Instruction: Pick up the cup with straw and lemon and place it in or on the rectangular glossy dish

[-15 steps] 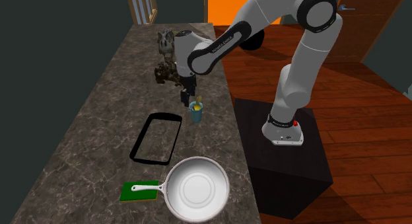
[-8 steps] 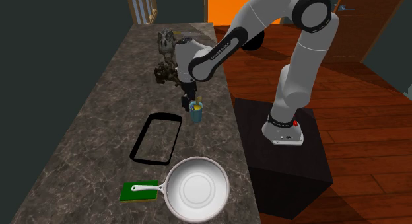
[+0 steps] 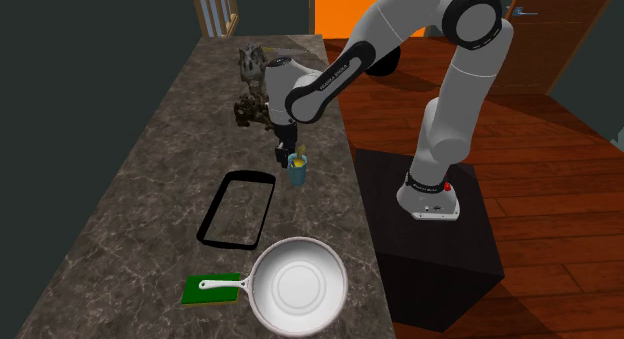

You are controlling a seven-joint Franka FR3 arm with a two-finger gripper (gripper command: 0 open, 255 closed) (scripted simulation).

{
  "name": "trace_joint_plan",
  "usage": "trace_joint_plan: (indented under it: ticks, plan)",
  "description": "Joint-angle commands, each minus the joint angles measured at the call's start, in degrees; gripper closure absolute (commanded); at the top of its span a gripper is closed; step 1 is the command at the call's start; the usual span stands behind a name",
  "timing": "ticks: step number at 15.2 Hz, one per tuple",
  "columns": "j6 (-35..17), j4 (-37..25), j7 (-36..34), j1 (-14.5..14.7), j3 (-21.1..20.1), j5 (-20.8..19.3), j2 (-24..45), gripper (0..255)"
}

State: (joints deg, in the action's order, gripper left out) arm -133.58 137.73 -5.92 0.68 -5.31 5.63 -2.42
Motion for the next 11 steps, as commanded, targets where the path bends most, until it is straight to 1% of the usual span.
trace_joint_plan:
  ticks: [1,7,11]
  plan:
    - [0.0,0.0,0.0,0.0,0.0,0.0,0.0,255]
    - [0.0,0.0,0.0,0.0,0.0,0.0,0.0,255]
    - [3.2,-1.1,-0.2,0.0,0.1,0.0,-2.0,255]
